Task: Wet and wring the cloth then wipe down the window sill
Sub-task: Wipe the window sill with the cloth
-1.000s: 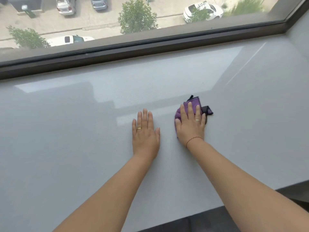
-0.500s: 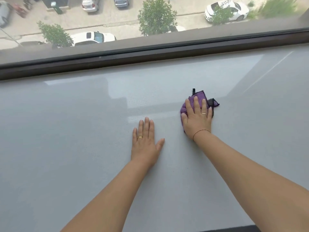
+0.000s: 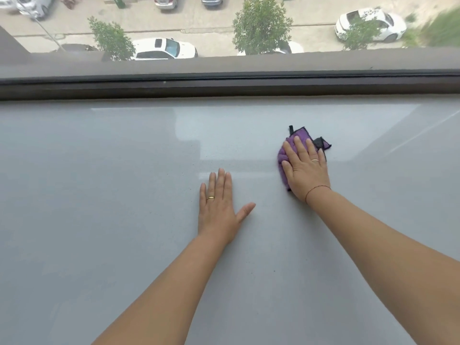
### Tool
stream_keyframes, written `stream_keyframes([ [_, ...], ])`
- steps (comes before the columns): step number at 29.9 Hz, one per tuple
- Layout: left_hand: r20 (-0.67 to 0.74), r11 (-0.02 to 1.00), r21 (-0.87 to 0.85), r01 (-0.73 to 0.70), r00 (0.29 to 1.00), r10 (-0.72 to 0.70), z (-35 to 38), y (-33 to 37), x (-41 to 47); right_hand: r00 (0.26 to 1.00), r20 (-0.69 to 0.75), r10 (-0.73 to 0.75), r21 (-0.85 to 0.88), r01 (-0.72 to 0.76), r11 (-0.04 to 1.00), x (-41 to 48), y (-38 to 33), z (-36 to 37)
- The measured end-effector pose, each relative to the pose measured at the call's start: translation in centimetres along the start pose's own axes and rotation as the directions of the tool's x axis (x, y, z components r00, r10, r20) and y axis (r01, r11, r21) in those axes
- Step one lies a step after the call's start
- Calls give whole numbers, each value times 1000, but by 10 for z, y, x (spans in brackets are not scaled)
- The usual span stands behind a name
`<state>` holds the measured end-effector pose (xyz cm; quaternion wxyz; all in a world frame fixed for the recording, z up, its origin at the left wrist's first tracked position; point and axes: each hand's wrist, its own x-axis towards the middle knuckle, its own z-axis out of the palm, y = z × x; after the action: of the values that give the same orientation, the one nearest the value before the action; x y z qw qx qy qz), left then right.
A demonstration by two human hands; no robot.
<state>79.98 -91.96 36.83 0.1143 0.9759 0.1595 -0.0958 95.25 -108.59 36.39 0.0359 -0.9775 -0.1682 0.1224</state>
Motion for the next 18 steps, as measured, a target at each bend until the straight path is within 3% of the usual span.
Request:
stream_keyframes([
  [2,7,1000,-11,20,1000,-20,-2,1,9,997,0,75,47,-75,996,-1,-20,0],
  [3,14,999,-23,38,999,-38,-2,1,13,999,1,45,59,-45,997,-3,-35,2],
  [7,11,997,-10,70,997,-70,6,4,16,946,41,-323,51,321,946,-24,-85,16],
  [11,3,998,-5,67,998,-67,4,3,16,868,47,-495,-2,495,869,-4,-62,11],
  [15,8,995,-40,89,996,-88,2,7,15,980,-1,-201,21,201,979,39,-9,-7],
  [18,-30,991,-50,120,992,-122,-1,11,23,1000,-17,12,-17,-12,1000,46,-15,-5],
])
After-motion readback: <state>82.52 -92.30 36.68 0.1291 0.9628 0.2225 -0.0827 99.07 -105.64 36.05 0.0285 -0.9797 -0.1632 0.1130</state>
